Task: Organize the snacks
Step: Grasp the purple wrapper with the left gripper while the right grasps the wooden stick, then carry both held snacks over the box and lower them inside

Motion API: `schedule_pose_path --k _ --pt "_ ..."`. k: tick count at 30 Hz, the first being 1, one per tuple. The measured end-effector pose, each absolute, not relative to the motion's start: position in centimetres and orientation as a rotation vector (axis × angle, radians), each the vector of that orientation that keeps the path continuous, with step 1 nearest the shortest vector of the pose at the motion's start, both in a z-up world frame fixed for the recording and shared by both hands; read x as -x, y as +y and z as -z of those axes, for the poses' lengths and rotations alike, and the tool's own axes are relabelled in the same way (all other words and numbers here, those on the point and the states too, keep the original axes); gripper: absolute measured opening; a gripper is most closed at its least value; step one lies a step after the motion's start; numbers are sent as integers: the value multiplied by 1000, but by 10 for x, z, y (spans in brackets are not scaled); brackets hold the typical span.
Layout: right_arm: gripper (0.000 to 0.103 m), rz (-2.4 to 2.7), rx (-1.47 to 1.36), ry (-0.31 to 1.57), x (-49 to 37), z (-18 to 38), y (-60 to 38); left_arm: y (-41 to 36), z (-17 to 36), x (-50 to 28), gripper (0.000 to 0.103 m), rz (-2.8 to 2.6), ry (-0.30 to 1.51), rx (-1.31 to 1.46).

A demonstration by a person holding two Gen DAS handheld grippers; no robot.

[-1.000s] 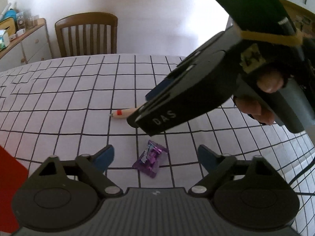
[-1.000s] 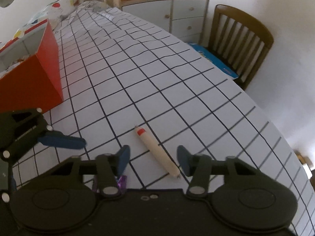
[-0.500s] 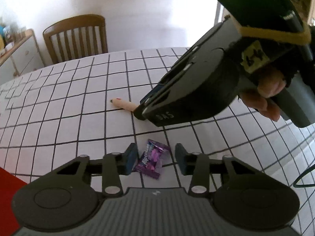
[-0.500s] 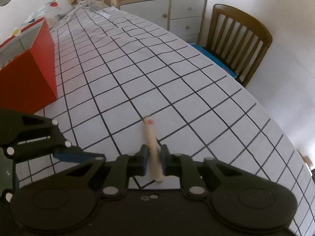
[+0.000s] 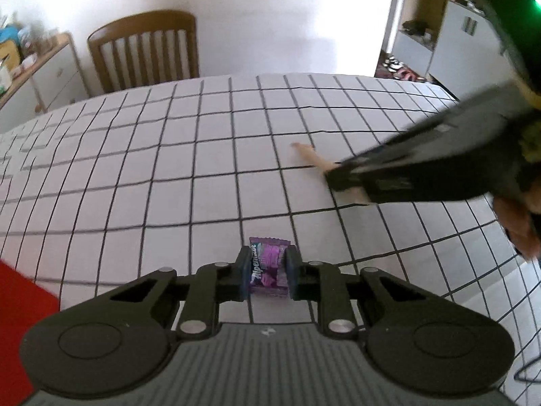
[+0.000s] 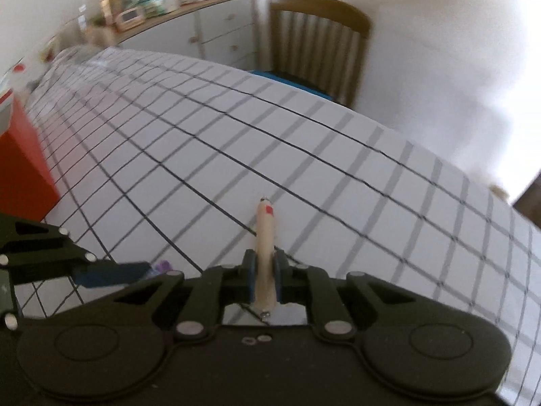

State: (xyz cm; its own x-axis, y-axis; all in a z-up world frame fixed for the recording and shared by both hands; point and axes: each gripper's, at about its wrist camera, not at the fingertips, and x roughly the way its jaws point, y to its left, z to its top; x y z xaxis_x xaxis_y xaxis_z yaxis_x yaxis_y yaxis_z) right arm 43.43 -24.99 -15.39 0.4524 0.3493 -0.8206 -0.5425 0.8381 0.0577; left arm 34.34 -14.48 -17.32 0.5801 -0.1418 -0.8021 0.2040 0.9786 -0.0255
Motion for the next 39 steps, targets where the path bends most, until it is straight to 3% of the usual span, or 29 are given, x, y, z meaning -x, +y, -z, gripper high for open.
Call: schedule_pose_path --k 15,39 --pt "9 -450 96 982 -360 127 -271 -121 142 -305 20 134 965 19" --pt "9 -438 -5 890 -235 28 -211 -23 42 -221 20 227 886 131"
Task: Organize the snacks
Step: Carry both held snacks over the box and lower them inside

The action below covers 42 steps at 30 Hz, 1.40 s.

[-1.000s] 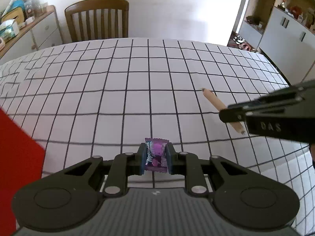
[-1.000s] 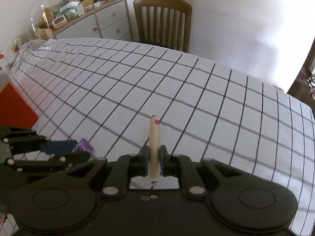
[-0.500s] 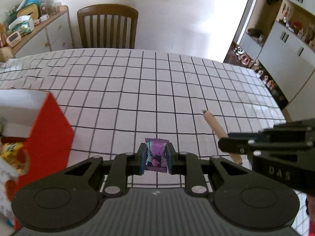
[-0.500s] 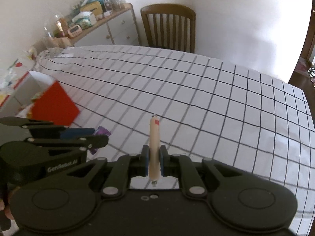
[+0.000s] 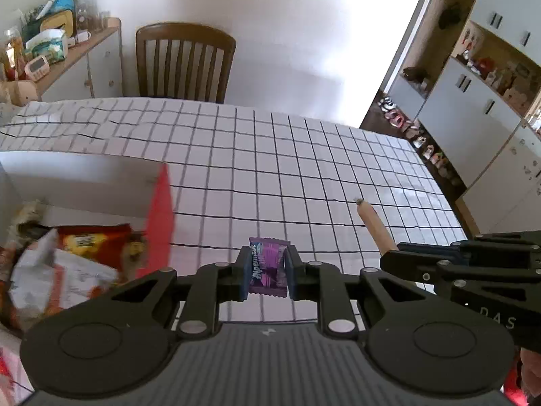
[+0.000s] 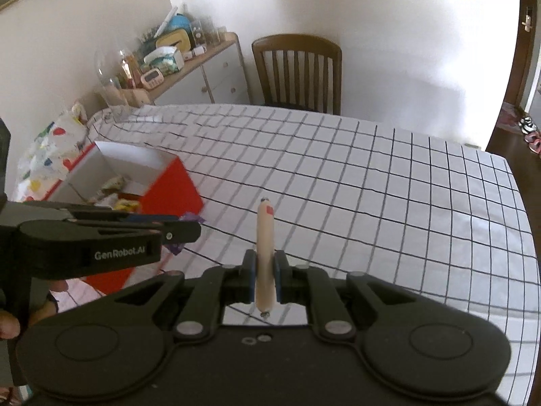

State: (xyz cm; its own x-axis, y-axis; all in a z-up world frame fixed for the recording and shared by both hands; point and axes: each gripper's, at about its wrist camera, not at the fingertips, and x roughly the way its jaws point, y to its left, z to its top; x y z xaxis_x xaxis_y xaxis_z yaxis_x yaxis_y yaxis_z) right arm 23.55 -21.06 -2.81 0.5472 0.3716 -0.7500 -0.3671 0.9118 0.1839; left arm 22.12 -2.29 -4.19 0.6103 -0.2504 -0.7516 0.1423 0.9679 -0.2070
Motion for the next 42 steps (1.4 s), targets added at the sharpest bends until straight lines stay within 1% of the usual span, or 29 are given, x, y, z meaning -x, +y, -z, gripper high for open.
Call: schedule_pose_path --k 11,21,32,42 --pt "9 -456 -36 846 -204 -4 -130 66 15 -200 20 210 854 138" --pt "9 -478 -71 846 -206 -8 -41 151 7 -205 20 160 835 137" --pt "9 -449 -116 918 -220 27 19 210 39 -230 20 103 896 116" --pt "9 -436 -94 1000 -231 63 63 223 75 -253 20 87 973 127"
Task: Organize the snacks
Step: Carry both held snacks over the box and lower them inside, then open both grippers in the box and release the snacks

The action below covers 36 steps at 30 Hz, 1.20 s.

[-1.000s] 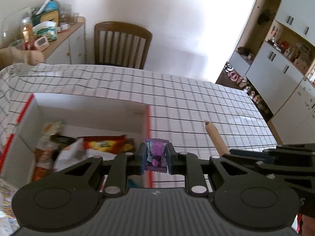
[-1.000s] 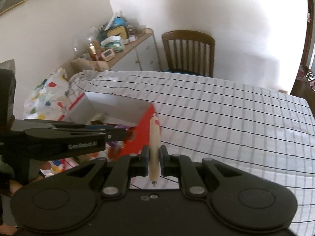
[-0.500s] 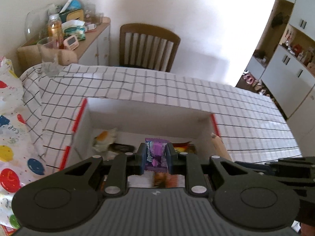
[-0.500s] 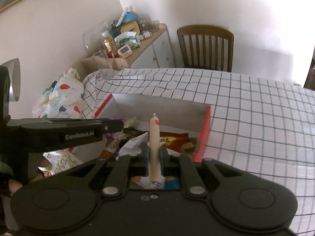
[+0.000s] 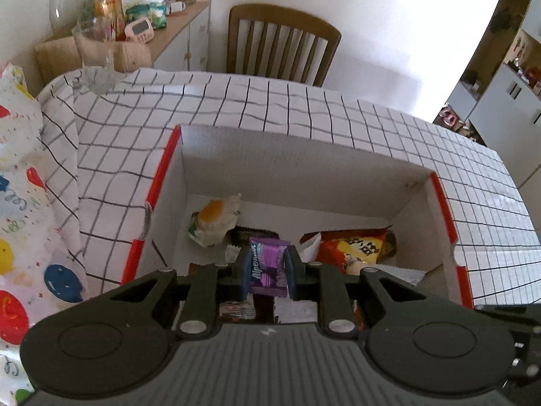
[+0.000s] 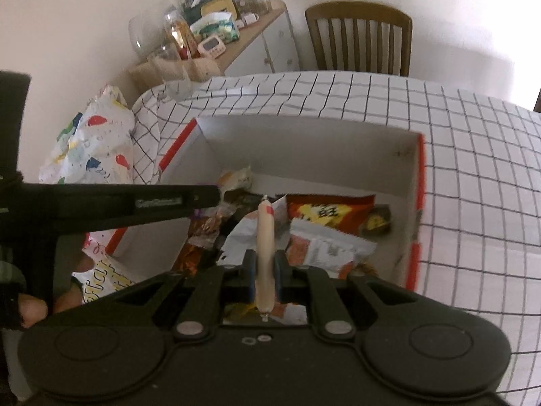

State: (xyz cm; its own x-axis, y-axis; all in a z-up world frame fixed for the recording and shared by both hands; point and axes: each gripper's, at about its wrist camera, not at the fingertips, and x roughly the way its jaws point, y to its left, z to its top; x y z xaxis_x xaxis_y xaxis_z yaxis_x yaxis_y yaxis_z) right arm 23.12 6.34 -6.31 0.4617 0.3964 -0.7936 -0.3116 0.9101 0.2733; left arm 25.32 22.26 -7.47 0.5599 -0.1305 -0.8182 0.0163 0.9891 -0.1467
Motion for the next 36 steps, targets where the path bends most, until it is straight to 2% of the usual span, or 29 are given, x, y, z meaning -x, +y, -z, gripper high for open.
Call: schedule_pose_path --k 13,18,36 --pt "9 -420 -31 1055 -233 92 84 219 102 -259 20 90 1048 129" --pt "16 -431 -20 1053 -230 90 83 216 106 -256 20 91 1063 123" --pt "31 -391 -85 1001 -215 65 52 204 87 -233 23 92 1042 113"
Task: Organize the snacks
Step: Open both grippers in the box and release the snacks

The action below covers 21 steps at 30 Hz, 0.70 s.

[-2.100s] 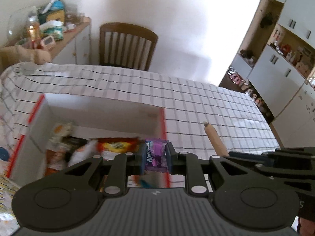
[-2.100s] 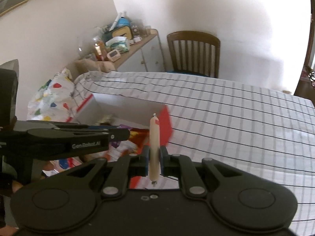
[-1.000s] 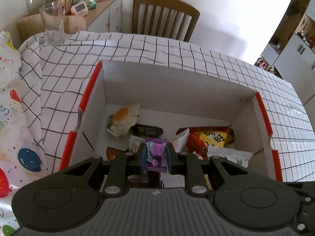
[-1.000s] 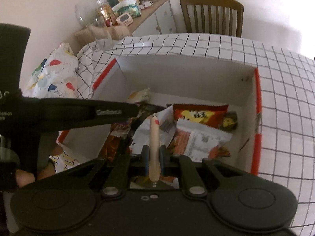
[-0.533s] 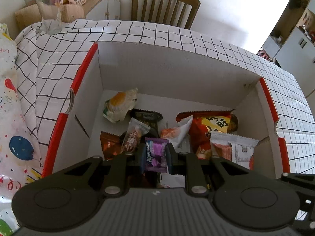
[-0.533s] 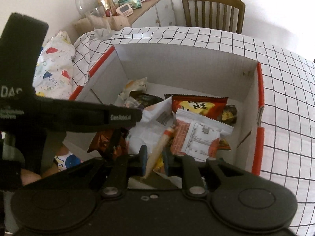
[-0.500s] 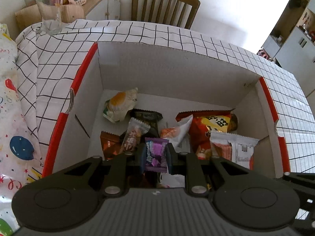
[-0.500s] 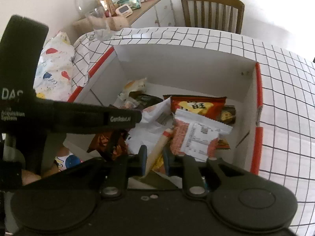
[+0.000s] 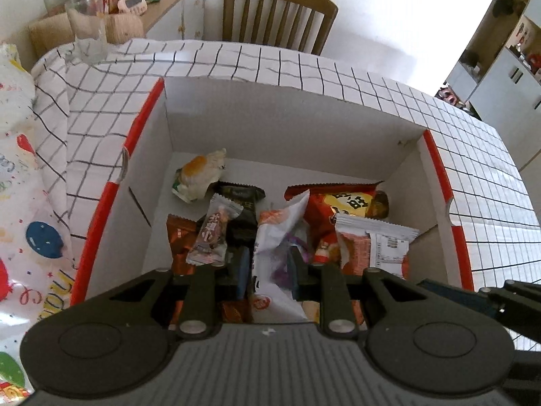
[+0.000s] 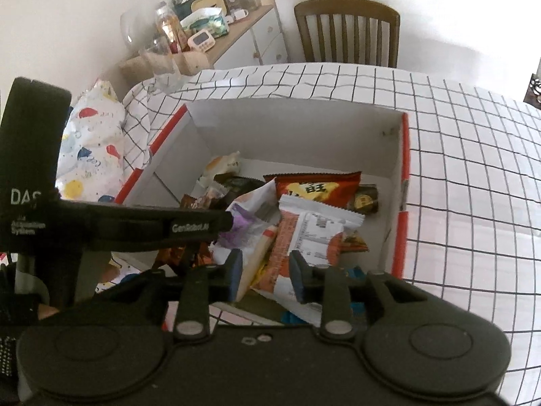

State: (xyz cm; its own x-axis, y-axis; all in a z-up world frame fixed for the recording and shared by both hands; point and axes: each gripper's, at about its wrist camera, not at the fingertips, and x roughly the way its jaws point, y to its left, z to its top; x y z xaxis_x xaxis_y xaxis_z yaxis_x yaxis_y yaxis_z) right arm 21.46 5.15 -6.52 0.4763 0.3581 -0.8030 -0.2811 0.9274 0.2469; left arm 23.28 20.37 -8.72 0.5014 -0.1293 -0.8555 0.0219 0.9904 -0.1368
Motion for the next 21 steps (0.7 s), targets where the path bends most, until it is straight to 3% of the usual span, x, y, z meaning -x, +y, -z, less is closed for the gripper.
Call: schedule_pose_path --k 19,21 --pt "58 -388 -99 881 -189 32 28 197 51 -202 24 123 932 112" --pt "63 -387 -94 863 -185 28 25 196 48 -198 28 133 925 117"
